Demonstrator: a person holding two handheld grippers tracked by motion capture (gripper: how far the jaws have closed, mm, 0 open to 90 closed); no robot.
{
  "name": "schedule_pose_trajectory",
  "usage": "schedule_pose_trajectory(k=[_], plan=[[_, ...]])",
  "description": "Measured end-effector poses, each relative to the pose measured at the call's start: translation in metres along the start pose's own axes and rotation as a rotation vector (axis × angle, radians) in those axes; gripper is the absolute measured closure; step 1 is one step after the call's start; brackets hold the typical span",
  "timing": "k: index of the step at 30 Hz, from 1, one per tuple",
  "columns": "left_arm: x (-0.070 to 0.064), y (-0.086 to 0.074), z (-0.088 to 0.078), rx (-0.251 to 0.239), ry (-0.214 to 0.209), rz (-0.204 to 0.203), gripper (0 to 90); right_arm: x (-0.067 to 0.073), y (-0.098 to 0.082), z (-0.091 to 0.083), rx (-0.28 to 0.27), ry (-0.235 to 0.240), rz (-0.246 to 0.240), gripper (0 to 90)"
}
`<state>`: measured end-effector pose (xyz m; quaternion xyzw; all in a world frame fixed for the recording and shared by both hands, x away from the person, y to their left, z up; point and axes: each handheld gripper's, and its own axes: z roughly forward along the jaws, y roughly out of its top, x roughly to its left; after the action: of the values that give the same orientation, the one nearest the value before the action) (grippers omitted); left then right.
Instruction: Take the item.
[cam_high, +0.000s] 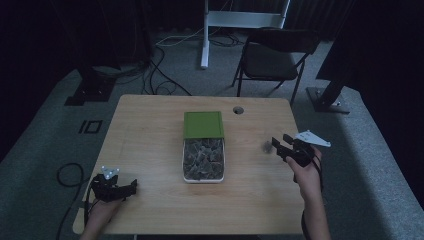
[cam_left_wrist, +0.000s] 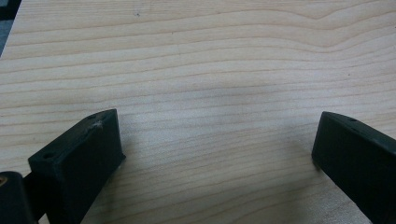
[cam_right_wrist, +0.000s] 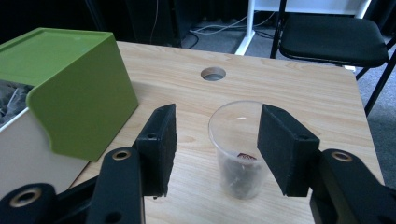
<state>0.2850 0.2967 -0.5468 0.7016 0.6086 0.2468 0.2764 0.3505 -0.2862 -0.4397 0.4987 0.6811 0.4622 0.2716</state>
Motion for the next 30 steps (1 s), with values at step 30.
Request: schedule_pose_trajectory(k=[30], plan=[[0.000, 0.000, 0.000, 0.000, 0.000, 0.002, 2.2, -0.003, -0.072, -0.016, 0.076, 0.044, 0.016, 35.4]])
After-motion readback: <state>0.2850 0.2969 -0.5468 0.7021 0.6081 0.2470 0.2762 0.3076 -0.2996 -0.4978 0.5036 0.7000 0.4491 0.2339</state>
